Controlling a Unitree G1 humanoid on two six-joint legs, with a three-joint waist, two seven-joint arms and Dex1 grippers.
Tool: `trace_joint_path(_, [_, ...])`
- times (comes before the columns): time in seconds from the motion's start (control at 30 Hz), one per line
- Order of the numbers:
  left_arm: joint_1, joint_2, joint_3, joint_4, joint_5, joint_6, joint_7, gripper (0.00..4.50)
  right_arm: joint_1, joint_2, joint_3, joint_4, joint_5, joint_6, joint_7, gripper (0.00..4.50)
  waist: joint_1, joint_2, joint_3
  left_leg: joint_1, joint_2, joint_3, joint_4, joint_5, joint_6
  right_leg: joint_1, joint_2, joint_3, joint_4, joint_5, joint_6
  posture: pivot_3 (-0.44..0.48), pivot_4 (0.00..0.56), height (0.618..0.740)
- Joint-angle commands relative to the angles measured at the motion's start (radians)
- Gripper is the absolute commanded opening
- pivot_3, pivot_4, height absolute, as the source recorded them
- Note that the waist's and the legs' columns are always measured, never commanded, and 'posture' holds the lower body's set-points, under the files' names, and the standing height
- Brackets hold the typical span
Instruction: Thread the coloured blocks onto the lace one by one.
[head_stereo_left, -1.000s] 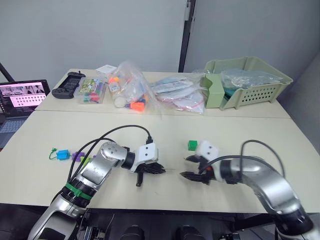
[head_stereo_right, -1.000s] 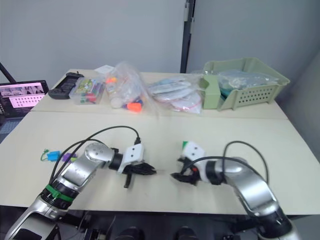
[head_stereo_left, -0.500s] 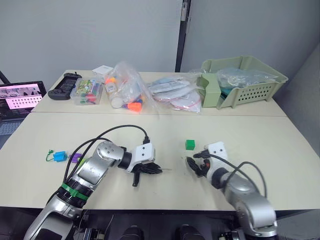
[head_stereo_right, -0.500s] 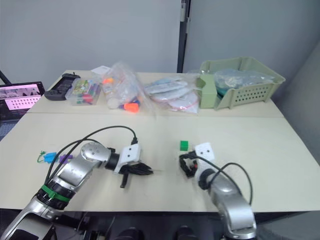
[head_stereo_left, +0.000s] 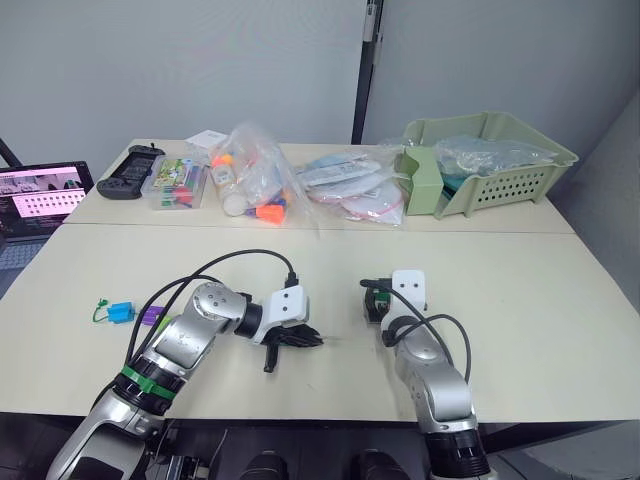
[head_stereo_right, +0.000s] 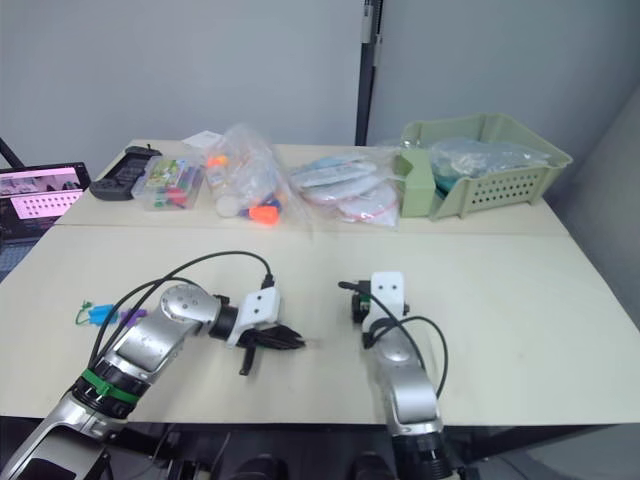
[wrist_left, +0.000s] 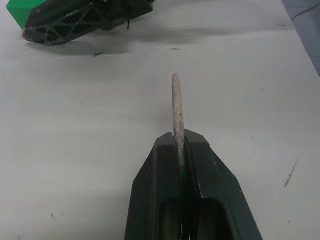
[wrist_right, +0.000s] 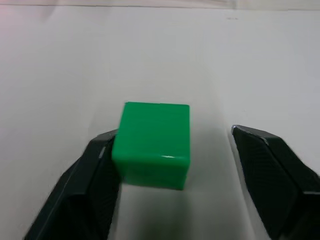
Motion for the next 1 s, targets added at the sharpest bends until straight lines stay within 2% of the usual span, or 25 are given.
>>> trace_joint_path(0.03, [-0.010, 0.009, 0.027, -0.020, -0.007, -0.011, 0.000, 0.00, 0.005, 0.015, 0.013, -0.023, 0.005, -0.070, 0.013, 2.16, -0.002, 0.000, 0.000, 0.000, 0.000, 0.000, 0.000, 0.000, 0.000, 0.000, 0.000, 0.000, 0.000, 0.000, 0.000, 0.000, 0.150, 0.740])
trace_joint_path(0.13, [-0.011, 0.010, 0.028, -0.019, -0.008, -0.010, 0.001, 0.00, 0.026, 0.026, 0.031, -0.052, 0.009, -0.075, 0.020, 1.19, -0.007, 0.000, 0.000, 0.000, 0.000, 0.000, 0.000, 0.000, 0.000, 0.000, 0.000, 0.000, 0.000, 0.000, 0.000, 0.000, 0.150, 0.740])
trace_joint_path(0.37, [-0.007, 0.012, 0.028, -0.017, -0.009, -0.011, 0.000, 0.00, 0.146, 0.011, 0.105, -0.233, 0.005, -0.004, 0.040, 1.17, -0.016, 0.000, 0.000, 0.000, 0.000, -0.001, -0.001, 0.000, 0.000, 0.000, 0.000, 0.000, 0.000, 0.000, 0.000, 0.000, 0.150, 0.740])
trace_joint_path(0.47, [-0.012, 0.007, 0.023, -0.007, -0.006, -0.016, -0.001, 0.00, 0.313, -0.040, 0.194, -0.444, 0.001, 0.122, 0.070, 1.17, -0.016, 0.000, 0.000, 0.000, 0.000, -0.002, -0.002, 0.000, 0.000, 0.000, 0.000, 0.000, 0.001, 0.000, 0.000, 0.000, 0.150, 0.740])
trace_joint_path(0.57, [-0.014, 0.009, 0.023, -0.003, -0.006, -0.020, -0.006, 0.00, 0.395, -0.069, 0.248, -0.547, 0.010, 0.216, 0.094, 1.17, -0.017, 0.000, 0.000, 0.000, 0.000, -0.002, -0.002, 0.000, 0.000, 0.000, 0.000, 0.000, 0.000, 0.000, 0.000, 0.000, 0.150, 0.740])
trace_joint_path(0.7, [-0.014, 0.012, 0.023, 0.002, -0.005, -0.027, -0.011, 0.00, 0.412, -0.070, 0.248, -0.585, 0.031, 0.304, 0.114, 1.17, -0.019, 0.000, 0.000, 0.001, 0.001, -0.002, -0.002, 0.000, 0.000, 0.001, 0.000, 0.000, -0.001, 0.000, 0.000, 0.000, 0.150, 0.740])
trace_joint_path(0.87, [-0.017, 0.010, 0.021, 0.005, -0.003, -0.029, -0.011, 0.00, 0.422, -0.050, 0.239, -0.537, 0.061, 0.339, 0.130, 1.17, -0.021, -0.001, -0.001, 0.002, 0.001, -0.001, -0.002, 0.000, 0.000, 0.001, 0.001, 0.000, -0.001, -0.001, 0.000, 0.000, 0.150, 0.740])
trace_joint_path(0.9, [-0.017, 0.010, 0.021, 0.005, -0.003, -0.029, -0.011, 0.00, 0.420, -0.053, 0.238, -0.536, 0.064, 0.328, 0.136, 2.20, -0.021, -0.001, -0.001, 0.002, 0.001, -0.001, -0.002, 0.000, 0.000, 0.001, 0.001, 0.000, -0.001, 0.000, 0.000, 0.000, 0.150, 0.740])
trace_joint_path(1.0, [-0.017, 0.010, 0.022, 0.005, -0.003, -0.028, -0.010, 0.00, 0.412, -0.080, 0.225, -0.553, 0.065, 0.288, 0.164, 3.24, -0.020, -0.001, -0.001, 0.002, 0.001, -0.001, -0.002, 0.000, 0.000, 0.001, 0.001, 0.000, -0.001, -0.001, 0.000, 0.000, 0.150, 0.740])
